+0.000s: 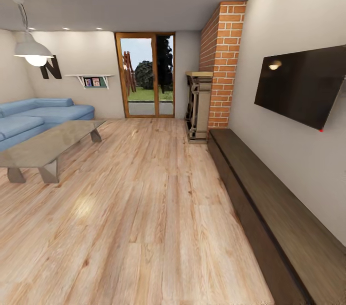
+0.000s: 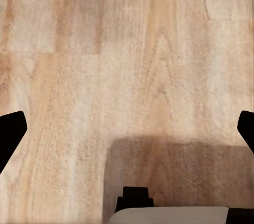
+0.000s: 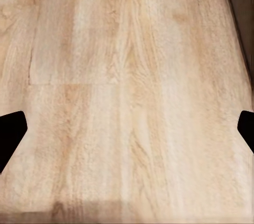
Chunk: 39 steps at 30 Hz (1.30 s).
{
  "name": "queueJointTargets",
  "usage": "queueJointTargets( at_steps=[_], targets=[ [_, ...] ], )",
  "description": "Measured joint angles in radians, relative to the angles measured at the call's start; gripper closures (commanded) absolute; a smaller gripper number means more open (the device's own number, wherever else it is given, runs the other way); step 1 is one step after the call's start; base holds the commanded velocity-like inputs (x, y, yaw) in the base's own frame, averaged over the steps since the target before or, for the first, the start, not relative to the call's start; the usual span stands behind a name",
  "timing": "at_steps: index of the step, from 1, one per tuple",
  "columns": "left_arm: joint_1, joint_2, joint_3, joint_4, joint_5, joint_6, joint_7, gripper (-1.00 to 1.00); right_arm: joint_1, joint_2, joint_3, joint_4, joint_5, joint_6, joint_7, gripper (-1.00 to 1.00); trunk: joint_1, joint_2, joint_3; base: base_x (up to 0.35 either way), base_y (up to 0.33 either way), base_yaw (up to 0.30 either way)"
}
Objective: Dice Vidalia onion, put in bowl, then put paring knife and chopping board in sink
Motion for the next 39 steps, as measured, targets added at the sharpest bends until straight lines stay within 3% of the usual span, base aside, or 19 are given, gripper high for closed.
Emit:
queueJointTargets(
  at_steps=[28,39],
  targets=[
    [0.000,-0.001,0.000,0.000,0.000,0.000,0.000,-1.00,0.000,-0.004,-0.002,0.001,-0.002,0.000,0.000,-1.00,0.000,0.000,0.014,-0.002,0.000,-0.259],
    [0.000,-0.001,0.000,0.000,0.000,0.000,0.000,-1.00,0.000,-0.004,-0.002,0.001,-0.002,0.000,0.000,-1.00,0.000,0.000,0.020,-0.199,0.000,-0.266]
  ],
)
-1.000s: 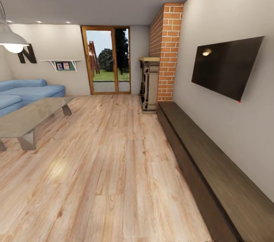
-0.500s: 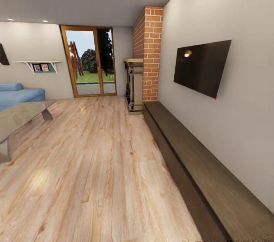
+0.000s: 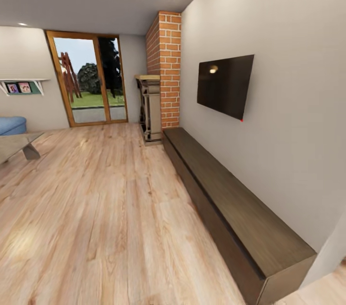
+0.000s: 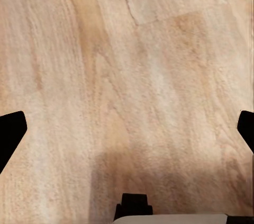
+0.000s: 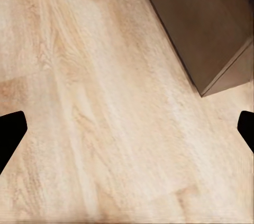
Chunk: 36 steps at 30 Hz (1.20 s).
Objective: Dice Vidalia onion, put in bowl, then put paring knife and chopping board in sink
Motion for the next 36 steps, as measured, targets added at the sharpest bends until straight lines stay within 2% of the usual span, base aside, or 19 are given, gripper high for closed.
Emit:
queueJointTargets(
  at_steps=[19,30,36],
  targets=[
    [0.000,-0.003,-0.002,0.000,-0.001,0.000,-0.001,-1.00,0.000,-0.001,0.000,0.000,0.000,0.000,0.000,-1.00,0.000,0.000,0.010,-0.009,0.000,-0.268],
    [0.000,-0.003,-0.002,0.000,0.000,0.001,-0.001,-1.00,0.000,-0.001,0.000,0.000,0.000,0.000,0.000,-1.00,-0.042,0.077,0.050,0.000,0.000,-0.268],
    [0.000,-0.003,-0.002,0.000,-0.001,0.000,-0.001,-1.00,0.000,-0.002,0.000,0.000,0.000,0.000,0.000,-1.00,-0.042,0.077,0.053,0.000,0.000,-0.268]
  ],
)
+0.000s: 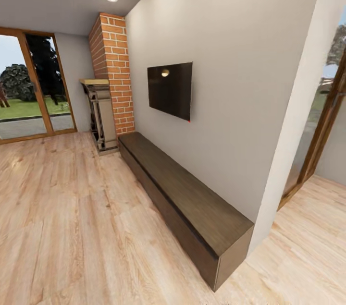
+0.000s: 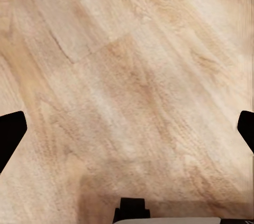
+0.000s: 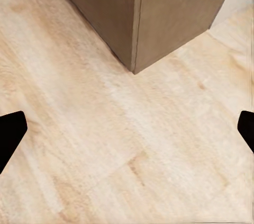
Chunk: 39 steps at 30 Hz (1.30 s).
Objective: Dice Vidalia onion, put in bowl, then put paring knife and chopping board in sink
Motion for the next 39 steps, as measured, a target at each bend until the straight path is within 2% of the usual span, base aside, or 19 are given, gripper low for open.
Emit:
queueJointTargets(
  at_steps=[28,39],
  targets=[
    [0.000,0.001,0.000,0.002,0.000,0.000,0.000,-1.00,0.000,0.001,0.000,0.000,0.000,0.000,0.000,-1.00,0.000,0.000,0.014,0.000,0.000,-0.268],
    [0.000,0.000,0.001,0.002,0.000,0.000,0.000,-1.00,0.000,0.001,0.000,0.000,0.000,0.000,0.000,-1.00,-0.042,0.077,0.054,0.000,0.000,-0.268]
  ],
)
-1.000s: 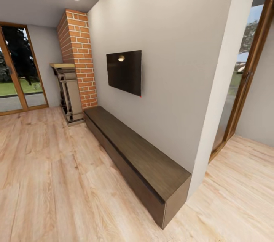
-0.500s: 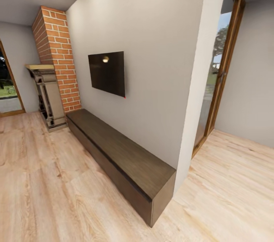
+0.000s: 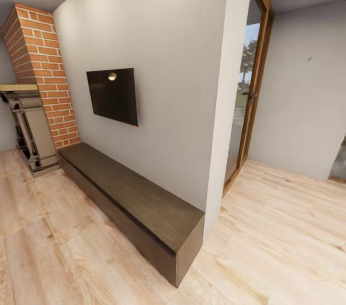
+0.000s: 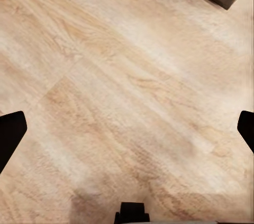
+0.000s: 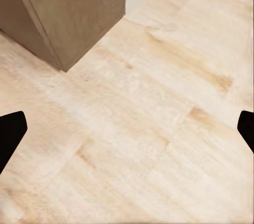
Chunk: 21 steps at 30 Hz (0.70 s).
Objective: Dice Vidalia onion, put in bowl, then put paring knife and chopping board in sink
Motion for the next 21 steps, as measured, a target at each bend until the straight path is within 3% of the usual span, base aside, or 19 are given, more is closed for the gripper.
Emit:
queueJointTargets(
  at_steps=[21],
  targets=[
    [0.000,0.000,0.000,0.000,0.000,0.000,0.000,-1.00,0.000,0.000,0.000,0.000,0.000,0.000,0.000,-1.00,-0.081,0.147,0.077,0.000,0.000,-0.268]
  ],
)
